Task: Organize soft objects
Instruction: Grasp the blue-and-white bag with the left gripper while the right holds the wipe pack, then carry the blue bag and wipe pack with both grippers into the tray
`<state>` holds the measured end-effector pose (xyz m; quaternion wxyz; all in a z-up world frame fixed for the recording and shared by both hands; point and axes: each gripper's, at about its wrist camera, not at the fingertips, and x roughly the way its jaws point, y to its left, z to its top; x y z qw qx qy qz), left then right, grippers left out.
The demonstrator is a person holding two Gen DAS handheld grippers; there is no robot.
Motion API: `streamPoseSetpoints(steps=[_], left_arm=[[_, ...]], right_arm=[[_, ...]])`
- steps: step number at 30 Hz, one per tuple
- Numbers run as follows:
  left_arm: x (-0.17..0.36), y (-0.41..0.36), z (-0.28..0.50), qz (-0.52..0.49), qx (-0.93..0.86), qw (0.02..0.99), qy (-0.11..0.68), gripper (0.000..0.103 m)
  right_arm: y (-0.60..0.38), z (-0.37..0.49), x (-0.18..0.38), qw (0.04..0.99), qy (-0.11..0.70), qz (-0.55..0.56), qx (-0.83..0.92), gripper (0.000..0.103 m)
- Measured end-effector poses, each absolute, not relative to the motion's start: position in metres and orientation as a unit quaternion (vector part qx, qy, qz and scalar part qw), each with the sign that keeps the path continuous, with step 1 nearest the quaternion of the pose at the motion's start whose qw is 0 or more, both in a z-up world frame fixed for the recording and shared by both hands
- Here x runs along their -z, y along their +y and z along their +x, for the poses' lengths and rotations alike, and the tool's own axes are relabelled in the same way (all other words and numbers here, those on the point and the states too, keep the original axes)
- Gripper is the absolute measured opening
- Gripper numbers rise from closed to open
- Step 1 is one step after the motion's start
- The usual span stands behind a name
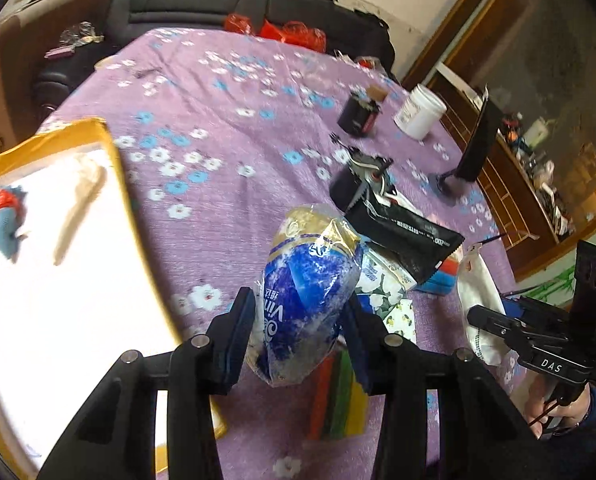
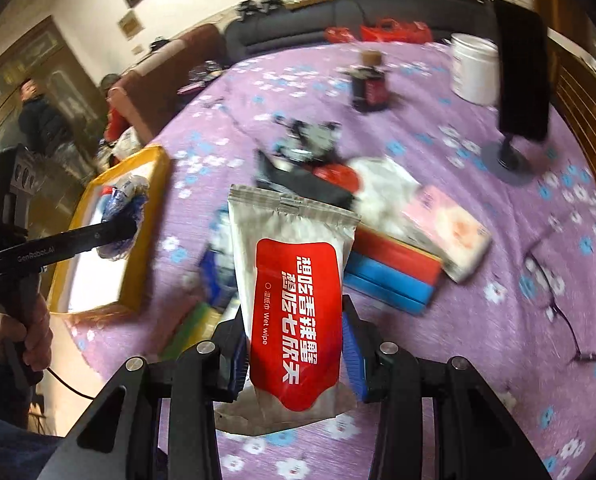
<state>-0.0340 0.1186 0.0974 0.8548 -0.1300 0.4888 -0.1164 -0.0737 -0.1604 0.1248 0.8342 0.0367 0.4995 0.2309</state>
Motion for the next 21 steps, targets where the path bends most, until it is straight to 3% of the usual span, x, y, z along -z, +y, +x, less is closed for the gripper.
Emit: streamPoseSetpoints(steps=[21], left_arm=[[-0.113, 0.243, -0.092, -0.196, 0.010, 0.875, 0.442, 0.043]], right_arm=[[-0.043, -0.072, -0.158, 0.809, 0.481, -0.020, -0.338, 0.043]])
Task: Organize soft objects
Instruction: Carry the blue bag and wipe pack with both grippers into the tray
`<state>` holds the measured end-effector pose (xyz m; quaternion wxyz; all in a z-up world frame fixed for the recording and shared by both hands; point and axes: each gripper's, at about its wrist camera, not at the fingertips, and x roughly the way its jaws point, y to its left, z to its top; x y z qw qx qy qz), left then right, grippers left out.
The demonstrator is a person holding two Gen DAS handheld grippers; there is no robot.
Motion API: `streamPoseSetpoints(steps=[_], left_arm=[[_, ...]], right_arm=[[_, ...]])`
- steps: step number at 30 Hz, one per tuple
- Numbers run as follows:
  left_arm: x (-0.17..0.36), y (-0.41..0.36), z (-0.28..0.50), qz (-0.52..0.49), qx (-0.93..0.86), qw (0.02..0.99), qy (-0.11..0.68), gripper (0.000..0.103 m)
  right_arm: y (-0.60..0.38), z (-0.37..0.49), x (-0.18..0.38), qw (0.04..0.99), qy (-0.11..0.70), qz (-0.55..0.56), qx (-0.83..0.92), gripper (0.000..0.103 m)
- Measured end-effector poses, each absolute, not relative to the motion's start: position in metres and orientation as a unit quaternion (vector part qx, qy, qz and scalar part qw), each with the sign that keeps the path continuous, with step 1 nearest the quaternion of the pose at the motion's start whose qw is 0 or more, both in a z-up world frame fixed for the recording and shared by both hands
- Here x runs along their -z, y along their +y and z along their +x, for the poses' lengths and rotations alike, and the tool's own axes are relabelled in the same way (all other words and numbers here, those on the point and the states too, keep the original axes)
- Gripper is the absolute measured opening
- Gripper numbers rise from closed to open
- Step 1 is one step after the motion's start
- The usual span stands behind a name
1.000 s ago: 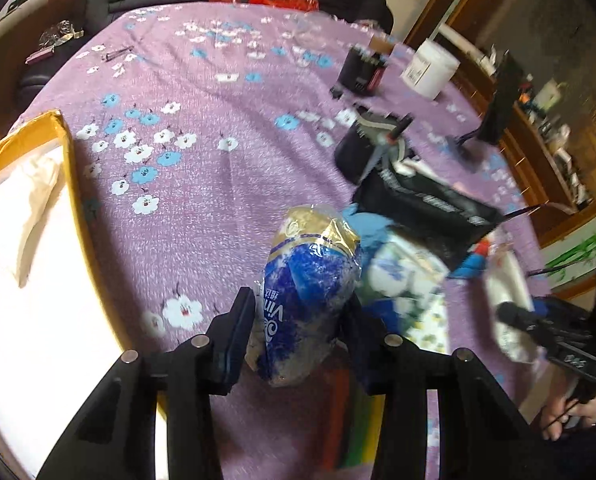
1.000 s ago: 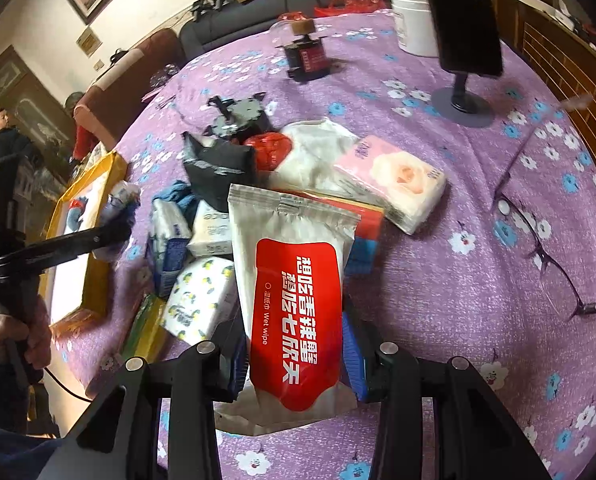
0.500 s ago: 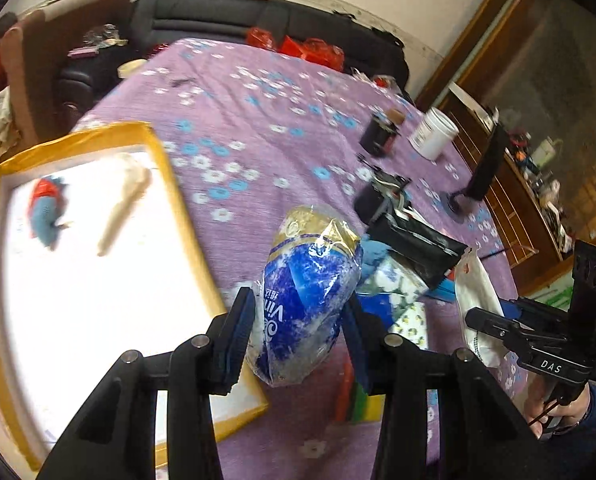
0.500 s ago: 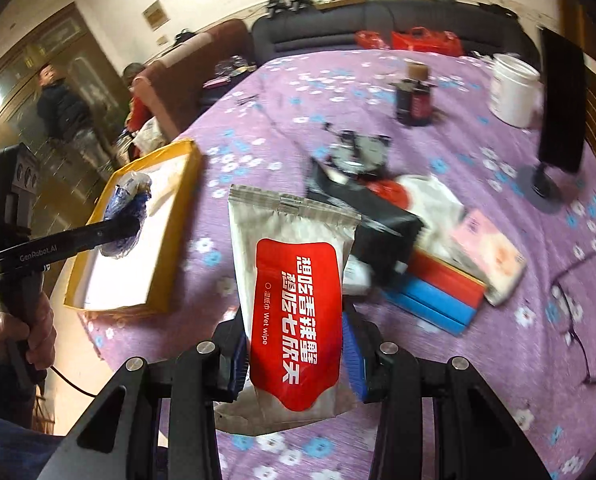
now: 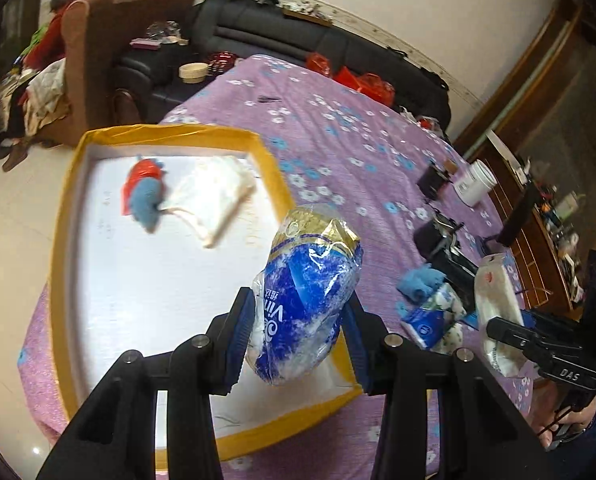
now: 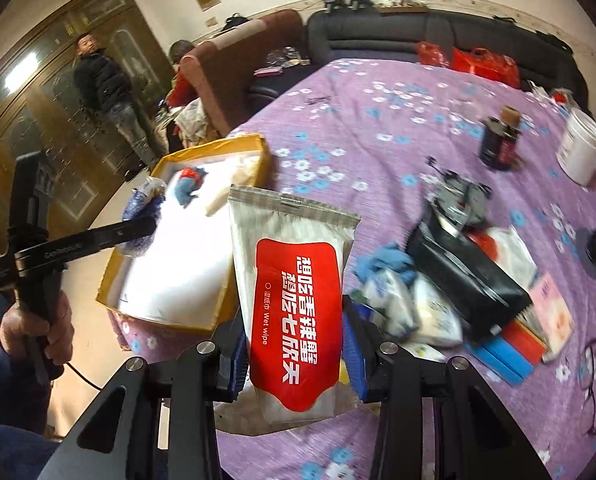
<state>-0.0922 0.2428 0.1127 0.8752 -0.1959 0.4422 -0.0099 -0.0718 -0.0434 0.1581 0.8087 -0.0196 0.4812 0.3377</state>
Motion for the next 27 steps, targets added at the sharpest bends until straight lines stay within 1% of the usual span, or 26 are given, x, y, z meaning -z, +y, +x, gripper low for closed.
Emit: streamPoseSetpoints(steps=[8, 16, 27], left_arm=[[-0.102, 0.265, -0.092, -0.209, -0.007, 0.872, 0.444, 0.043], [-0.094, 0.286, -0.086, -0.209, -0.020, 0.868, 0.450, 0.043], [-0.076, 0.310, -0.070, -0.190, -0.032, 0.856, 0.479, 0.043]], right_arm=[[0.003, -0.068, -0.171, 0.795, 0.477, -0.033, -0.372, 0.043], [0.053, -0.059, -0.172, 0.782, 0.476, -0.052, -0.399, 0.044], [0.128, -0.041, -0.142, 0.756, 0.502, -0.069, -0.415, 0.044]])
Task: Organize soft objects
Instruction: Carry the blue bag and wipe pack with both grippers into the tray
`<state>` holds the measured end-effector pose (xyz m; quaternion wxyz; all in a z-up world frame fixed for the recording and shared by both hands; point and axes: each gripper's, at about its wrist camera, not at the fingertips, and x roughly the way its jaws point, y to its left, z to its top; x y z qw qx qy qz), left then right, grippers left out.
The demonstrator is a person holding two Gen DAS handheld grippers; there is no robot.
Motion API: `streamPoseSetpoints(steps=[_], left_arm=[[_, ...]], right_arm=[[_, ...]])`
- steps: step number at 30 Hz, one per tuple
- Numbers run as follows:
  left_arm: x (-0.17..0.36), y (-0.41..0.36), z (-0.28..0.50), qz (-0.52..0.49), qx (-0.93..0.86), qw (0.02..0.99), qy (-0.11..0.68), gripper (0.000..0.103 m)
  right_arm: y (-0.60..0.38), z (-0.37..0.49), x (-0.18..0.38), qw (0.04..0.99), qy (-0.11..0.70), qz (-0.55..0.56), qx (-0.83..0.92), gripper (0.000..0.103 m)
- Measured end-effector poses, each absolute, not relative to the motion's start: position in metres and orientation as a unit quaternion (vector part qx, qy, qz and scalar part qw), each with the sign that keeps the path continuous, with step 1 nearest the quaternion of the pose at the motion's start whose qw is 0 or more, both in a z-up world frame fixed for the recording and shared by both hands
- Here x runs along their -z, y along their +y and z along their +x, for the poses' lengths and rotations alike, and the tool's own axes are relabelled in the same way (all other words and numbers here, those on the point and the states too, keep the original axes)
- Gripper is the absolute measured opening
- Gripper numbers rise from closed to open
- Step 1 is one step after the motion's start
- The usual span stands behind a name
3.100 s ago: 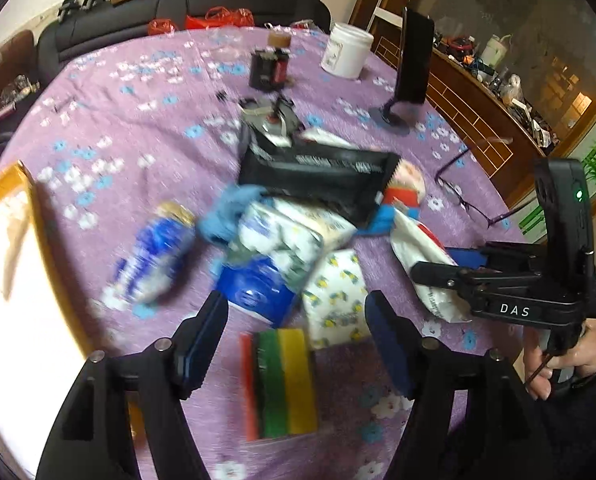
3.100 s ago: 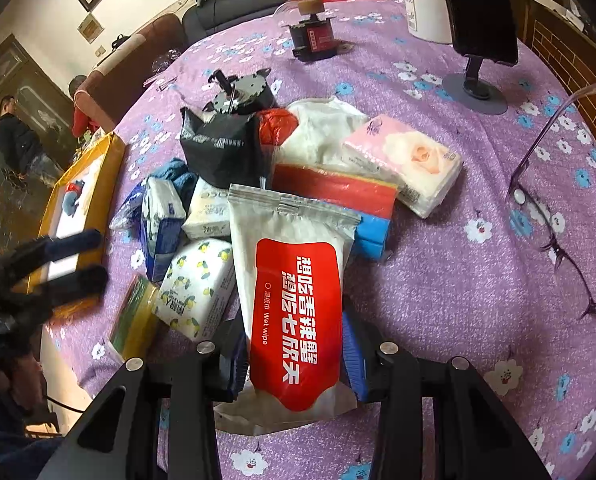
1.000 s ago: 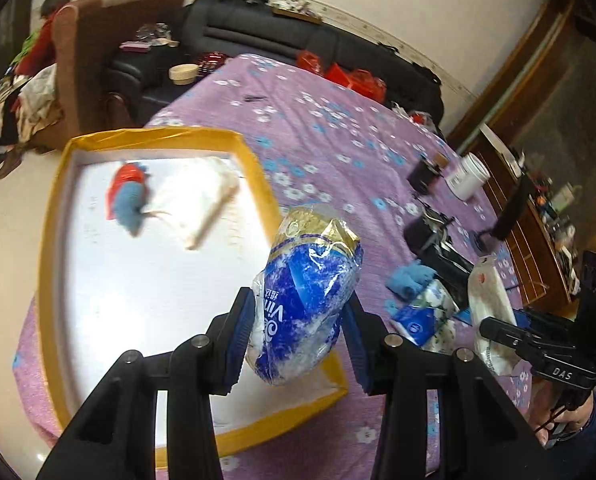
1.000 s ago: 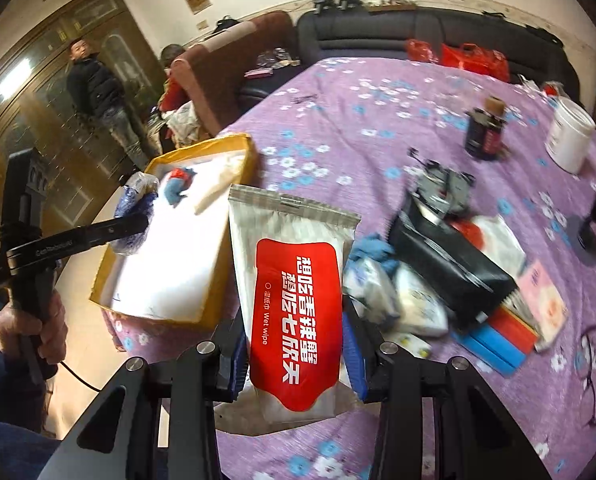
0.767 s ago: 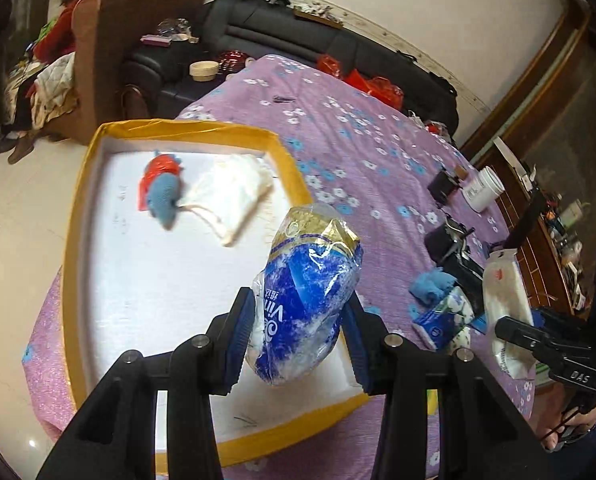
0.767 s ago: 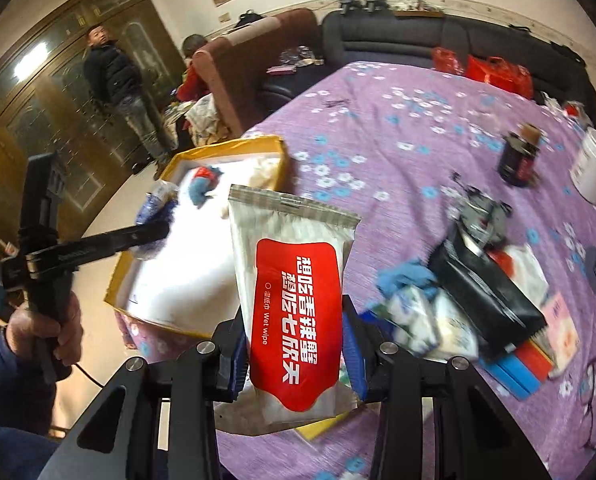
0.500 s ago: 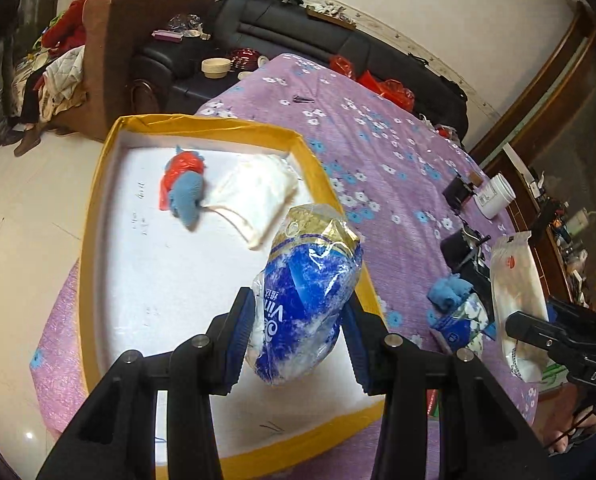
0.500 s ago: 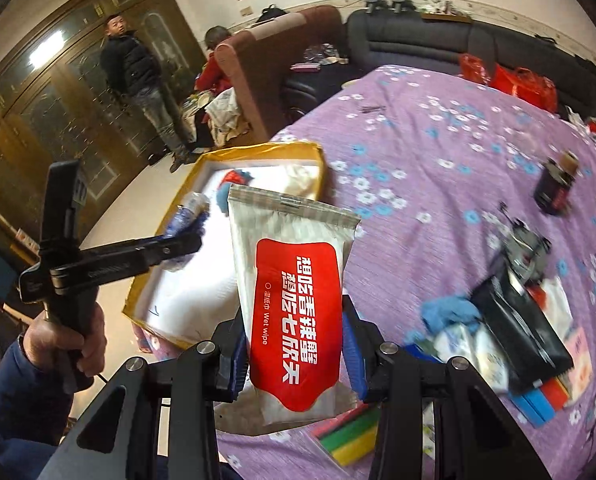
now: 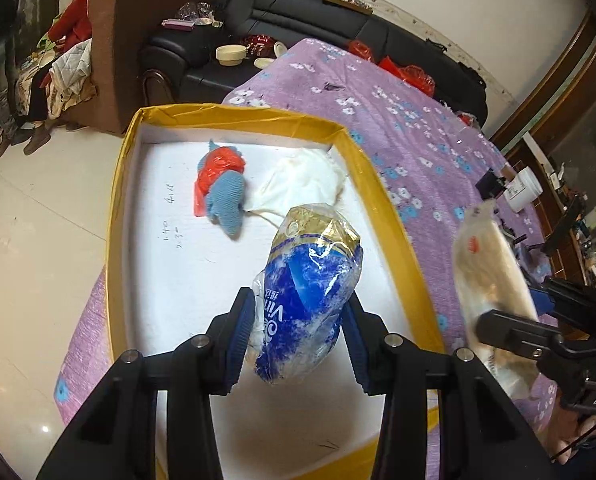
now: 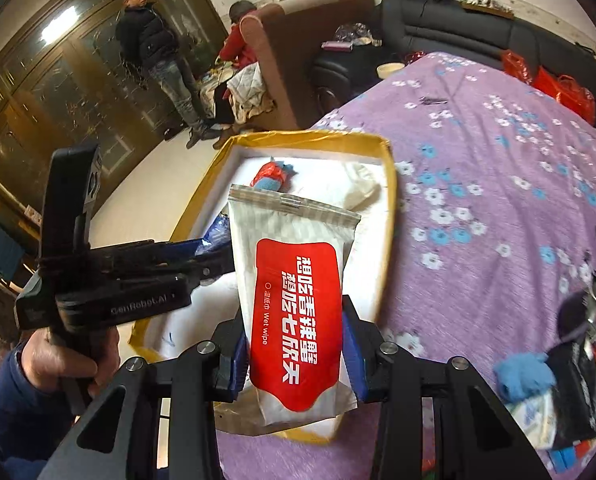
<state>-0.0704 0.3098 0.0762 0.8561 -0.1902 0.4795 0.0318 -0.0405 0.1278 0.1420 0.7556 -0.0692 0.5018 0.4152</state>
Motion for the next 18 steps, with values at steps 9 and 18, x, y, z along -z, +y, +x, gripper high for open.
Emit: streamPoseSetpoints(steps=[9, 18], left_arm=[[-0.060, 0.321, -0.061, -0.167, -0.038, 0.849, 0.500, 0.043], [-0.054, 0.328, -0.053, -0.150, -0.040, 0.846, 0.509, 0.043]], right_arm=[[0.170, -0.020, -0.112, 0.750, 0.525, -0.077, -0.396, 0.044], [0.189, -0.006, -0.096, 0.751, 0.534, -0.082, -0.380, 0.044]])
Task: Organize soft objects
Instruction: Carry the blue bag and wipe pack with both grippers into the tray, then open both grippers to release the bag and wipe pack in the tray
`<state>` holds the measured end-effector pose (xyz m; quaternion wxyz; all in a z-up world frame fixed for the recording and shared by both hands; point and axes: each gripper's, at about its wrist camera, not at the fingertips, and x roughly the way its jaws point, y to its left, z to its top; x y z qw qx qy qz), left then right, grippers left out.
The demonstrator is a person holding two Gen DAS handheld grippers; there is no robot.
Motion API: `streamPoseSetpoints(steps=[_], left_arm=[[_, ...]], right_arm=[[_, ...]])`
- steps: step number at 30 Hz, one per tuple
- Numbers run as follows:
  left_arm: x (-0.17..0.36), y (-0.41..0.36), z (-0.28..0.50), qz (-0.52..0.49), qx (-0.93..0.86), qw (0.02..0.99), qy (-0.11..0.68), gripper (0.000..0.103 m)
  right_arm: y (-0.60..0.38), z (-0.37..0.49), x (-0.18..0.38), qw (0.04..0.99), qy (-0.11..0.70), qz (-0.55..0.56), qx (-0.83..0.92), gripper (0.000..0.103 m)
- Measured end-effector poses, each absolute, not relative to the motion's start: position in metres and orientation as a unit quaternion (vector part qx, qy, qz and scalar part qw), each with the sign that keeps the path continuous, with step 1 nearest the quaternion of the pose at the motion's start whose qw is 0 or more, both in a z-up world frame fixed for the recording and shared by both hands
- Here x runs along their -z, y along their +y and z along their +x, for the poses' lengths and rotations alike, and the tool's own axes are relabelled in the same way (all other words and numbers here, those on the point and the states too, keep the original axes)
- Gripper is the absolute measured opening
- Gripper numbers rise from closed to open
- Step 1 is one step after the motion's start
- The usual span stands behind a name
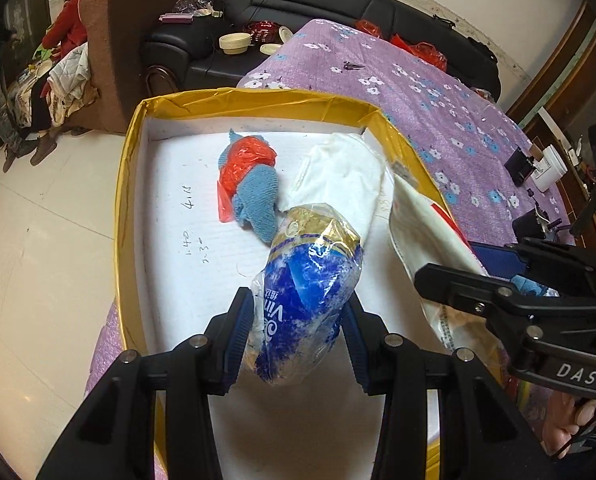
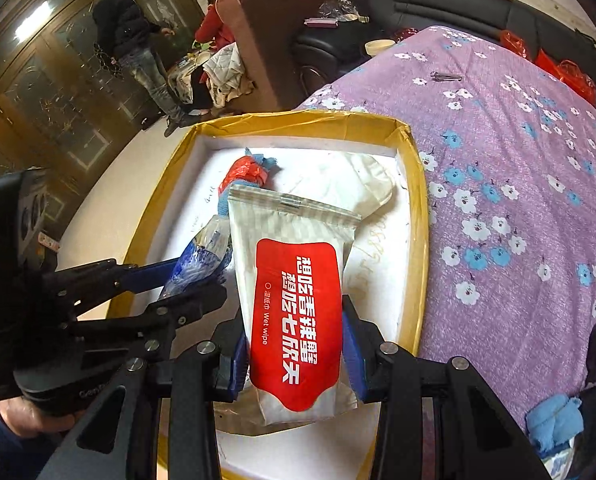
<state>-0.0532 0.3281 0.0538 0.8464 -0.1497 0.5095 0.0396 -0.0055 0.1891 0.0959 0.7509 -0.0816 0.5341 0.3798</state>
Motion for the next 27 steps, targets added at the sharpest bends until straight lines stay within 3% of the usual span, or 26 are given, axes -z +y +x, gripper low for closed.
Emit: streamPoseSetpoints(steps=[13, 19, 23, 27], left_arm=[[-0.048, 0.330, -0.049, -0.144, -0.038, 0.846, 0.513, 0.046], [-0.050, 0.333, -0.050, -0.143, -0.041, 0.848, 0.508, 0.053], [-0.053, 0.339, -0.053, -0.158, -0.041, 0.849, 0.502, 0.064], [-0.059, 0.342, -0.054, -0.163, -0.043, 0.852, 0.495, 0.064]], right_arm=[[0.205, 0.000, -0.086, 0.753, 0.534, -0.095, -0.373, 0.044], [0.205, 0.003, -0.086, 0.752, 0.537, -0.092, -0.371, 0.045], [0.202, 0.005, -0.088, 0.750, 0.541, -0.083, -0.371, 0.048], [0.200, 0.003, -0.094, 0.752, 0.534, -0.081, -0.378, 0.052]])
